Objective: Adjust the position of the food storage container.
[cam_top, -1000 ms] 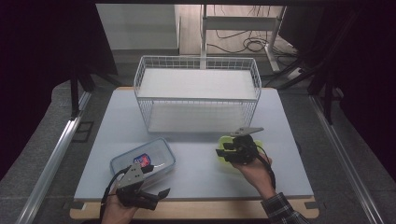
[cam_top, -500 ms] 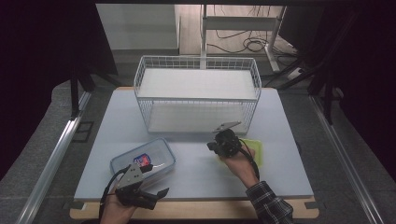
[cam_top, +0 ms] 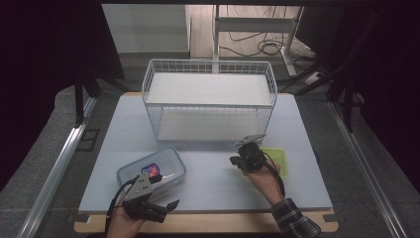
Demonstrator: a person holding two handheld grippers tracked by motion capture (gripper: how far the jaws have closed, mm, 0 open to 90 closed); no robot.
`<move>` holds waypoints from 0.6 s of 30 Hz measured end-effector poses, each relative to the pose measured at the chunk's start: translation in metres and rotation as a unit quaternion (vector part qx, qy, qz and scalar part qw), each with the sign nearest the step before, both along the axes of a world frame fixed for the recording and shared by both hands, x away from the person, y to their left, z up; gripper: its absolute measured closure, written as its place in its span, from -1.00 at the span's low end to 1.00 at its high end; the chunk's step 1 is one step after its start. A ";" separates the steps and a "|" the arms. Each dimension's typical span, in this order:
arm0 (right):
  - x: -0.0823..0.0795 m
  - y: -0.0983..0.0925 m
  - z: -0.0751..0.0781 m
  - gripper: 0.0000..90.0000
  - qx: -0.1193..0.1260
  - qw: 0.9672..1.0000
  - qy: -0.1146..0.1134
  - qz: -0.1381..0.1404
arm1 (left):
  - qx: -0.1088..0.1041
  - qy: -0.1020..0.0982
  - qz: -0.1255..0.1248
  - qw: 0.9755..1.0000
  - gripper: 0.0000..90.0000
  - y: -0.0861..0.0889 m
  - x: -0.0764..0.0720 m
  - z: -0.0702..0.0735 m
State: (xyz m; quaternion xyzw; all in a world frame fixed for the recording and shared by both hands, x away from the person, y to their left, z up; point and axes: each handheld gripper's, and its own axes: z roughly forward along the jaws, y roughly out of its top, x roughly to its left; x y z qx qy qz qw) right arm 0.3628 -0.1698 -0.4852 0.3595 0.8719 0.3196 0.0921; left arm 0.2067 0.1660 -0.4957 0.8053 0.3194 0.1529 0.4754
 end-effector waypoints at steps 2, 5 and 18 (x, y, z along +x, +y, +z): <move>-0.003 -0.008 0.001 0.97 -0.002 1.000 0.001 -0.005 | 0.003 -0.001 0.000 1.000 -0.90 0.000 0.000 0.000; -0.007 -0.021 0.002 0.97 -0.005 1.000 0.001 -0.017 | 0.006 -0.001 0.002 1.000 -0.89 0.000 0.000 0.000; -0.012 -0.081 0.003 0.97 0.007 0.997 -0.003 -0.081 | 0.014 -0.002 0.013 1.000 -0.88 -0.002 -0.002 0.003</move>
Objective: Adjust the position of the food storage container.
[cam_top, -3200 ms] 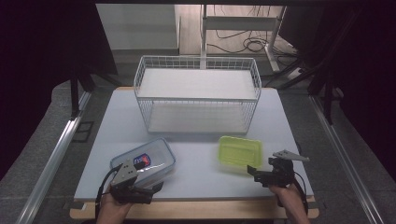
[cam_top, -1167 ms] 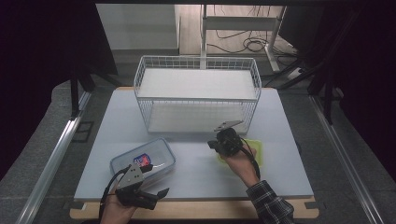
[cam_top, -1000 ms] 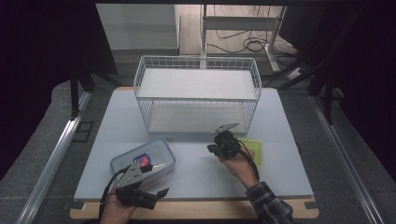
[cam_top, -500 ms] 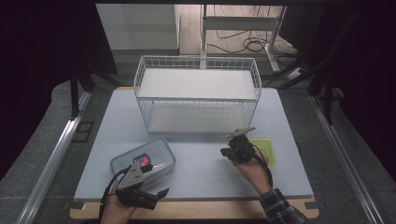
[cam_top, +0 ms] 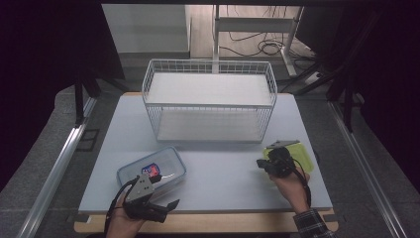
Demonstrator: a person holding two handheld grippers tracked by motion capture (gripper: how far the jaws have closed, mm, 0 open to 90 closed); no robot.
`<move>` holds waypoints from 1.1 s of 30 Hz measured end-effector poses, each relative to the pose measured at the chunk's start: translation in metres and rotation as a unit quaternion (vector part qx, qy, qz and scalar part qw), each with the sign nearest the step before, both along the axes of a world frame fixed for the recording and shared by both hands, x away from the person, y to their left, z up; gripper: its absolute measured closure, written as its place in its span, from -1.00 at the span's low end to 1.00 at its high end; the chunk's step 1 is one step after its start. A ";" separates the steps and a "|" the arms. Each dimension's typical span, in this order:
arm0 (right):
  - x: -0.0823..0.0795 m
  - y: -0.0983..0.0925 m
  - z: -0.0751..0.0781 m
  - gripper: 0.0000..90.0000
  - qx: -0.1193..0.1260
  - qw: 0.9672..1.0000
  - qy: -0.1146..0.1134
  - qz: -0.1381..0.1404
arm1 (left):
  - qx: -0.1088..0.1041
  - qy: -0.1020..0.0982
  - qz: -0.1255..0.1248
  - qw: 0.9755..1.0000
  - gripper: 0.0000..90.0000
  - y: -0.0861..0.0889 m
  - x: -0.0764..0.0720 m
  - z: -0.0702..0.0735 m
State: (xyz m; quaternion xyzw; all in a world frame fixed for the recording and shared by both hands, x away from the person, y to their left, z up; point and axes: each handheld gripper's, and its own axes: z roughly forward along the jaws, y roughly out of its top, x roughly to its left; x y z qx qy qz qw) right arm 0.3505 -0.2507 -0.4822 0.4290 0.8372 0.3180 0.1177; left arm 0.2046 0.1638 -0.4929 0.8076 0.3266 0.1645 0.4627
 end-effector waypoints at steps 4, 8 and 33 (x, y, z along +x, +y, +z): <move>0.003 -0.017 0.000 0.97 0.009 1.000 -0.005 -0.029 | -0.001 0.005 0.003 1.000 -0.87 0.000 0.000 0.000; 0.009 -0.025 0.000 0.97 0.024 0.999 -0.008 -0.041 | -0.001 0.009 0.004 1.000 -0.87 0.000 0.001 0.000; -0.003 0.000 0.004 0.88 0.016 0.999 -0.047 -0.003 | 0.007 0.045 0.145 0.988 1.00 0.089 -0.004 0.009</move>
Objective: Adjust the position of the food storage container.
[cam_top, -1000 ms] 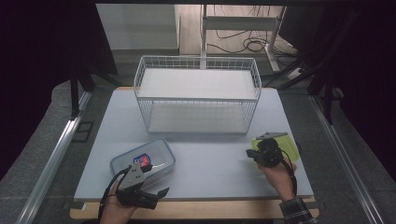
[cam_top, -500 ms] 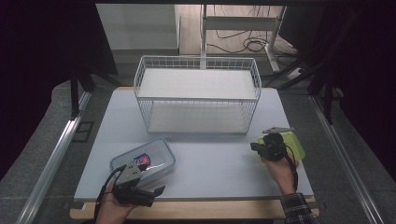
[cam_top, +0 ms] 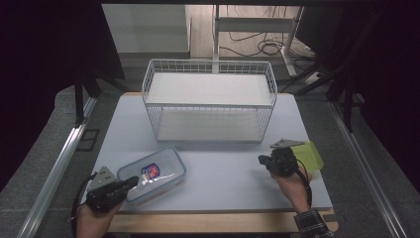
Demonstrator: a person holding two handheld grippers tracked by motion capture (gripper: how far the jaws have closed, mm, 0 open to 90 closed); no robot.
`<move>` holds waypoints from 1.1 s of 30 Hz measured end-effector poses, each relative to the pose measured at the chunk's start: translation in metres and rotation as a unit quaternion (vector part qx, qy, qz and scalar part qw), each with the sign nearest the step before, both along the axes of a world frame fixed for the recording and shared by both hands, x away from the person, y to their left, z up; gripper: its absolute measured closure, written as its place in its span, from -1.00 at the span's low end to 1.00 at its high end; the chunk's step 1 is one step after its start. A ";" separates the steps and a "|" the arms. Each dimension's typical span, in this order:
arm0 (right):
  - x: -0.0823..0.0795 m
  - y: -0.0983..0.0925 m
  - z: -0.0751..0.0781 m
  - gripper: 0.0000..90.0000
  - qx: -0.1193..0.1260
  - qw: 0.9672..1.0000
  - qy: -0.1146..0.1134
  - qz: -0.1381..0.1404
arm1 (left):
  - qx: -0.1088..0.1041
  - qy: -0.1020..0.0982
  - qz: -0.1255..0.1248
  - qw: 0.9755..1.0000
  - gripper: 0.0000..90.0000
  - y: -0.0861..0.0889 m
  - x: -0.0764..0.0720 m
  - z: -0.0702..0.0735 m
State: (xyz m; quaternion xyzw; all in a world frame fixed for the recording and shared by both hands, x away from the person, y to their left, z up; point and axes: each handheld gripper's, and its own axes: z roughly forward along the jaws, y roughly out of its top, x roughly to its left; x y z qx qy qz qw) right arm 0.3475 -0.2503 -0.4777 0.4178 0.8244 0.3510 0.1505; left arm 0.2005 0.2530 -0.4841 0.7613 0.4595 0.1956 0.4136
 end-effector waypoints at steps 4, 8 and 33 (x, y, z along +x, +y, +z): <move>-0.001 0.002 -0.002 0.85 -0.006 1.000 0.002 0.004 | 0.028 0.017 0.042 0.999 1.00 0.017 -0.002 -0.006; -0.001 0.002 -0.004 0.82 -0.009 1.000 0.003 0.006 | 0.032 0.028 0.075 0.996 1.00 0.032 -0.007 -0.009; -0.003 0.014 -0.006 0.61 -0.012 1.000 0.004 0.022 | 0.007 0.039 0.073 0.997 1.00 0.026 0.020 -0.020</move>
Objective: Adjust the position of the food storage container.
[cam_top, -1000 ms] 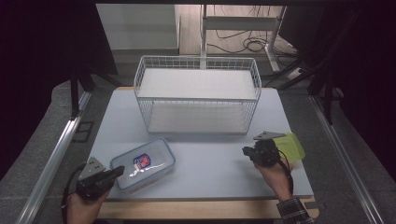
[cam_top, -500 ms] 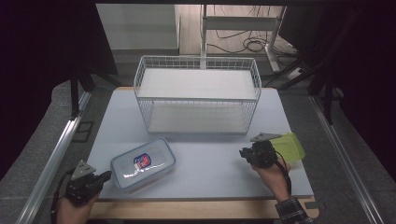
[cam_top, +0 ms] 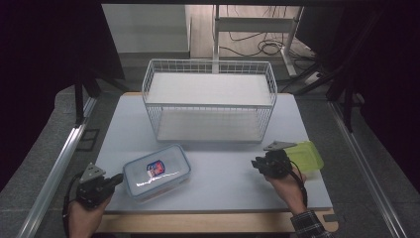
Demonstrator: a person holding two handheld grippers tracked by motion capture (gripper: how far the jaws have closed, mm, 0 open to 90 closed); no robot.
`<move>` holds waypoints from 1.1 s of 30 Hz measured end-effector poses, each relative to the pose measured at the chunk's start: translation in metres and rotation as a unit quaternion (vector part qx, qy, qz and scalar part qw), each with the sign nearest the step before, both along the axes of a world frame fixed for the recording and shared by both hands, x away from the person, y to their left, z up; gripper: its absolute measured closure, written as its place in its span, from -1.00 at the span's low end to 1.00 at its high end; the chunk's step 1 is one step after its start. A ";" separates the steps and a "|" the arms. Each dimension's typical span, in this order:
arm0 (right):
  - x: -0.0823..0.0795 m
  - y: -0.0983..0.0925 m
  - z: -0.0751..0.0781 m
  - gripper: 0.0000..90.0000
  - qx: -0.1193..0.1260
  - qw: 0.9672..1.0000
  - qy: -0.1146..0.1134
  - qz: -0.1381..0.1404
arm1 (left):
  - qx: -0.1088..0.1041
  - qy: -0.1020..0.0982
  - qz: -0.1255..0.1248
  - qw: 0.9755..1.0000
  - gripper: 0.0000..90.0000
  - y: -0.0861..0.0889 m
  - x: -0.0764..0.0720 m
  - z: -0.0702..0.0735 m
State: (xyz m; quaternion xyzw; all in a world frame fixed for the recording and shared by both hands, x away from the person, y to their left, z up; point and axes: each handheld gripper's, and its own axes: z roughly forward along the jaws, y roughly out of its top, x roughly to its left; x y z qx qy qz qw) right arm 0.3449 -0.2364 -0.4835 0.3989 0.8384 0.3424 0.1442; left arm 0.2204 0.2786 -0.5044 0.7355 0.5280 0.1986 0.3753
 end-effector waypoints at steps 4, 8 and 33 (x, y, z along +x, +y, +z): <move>0.000 0.001 0.000 0.61 0.002 1.000 0.000 0.001 | 0.012 -0.006 -0.003 1.000 1.00 -0.008 0.010 0.000; 0.000 0.003 0.000 0.62 0.004 1.000 -0.001 0.001 | 0.016 -0.007 -0.006 1.000 1.00 -0.013 0.018 0.000; -0.009 0.024 0.002 0.88 0.016 0.999 0.008 0.039 | 0.025 -0.022 -0.089 0.996 1.00 -0.091 0.082 0.004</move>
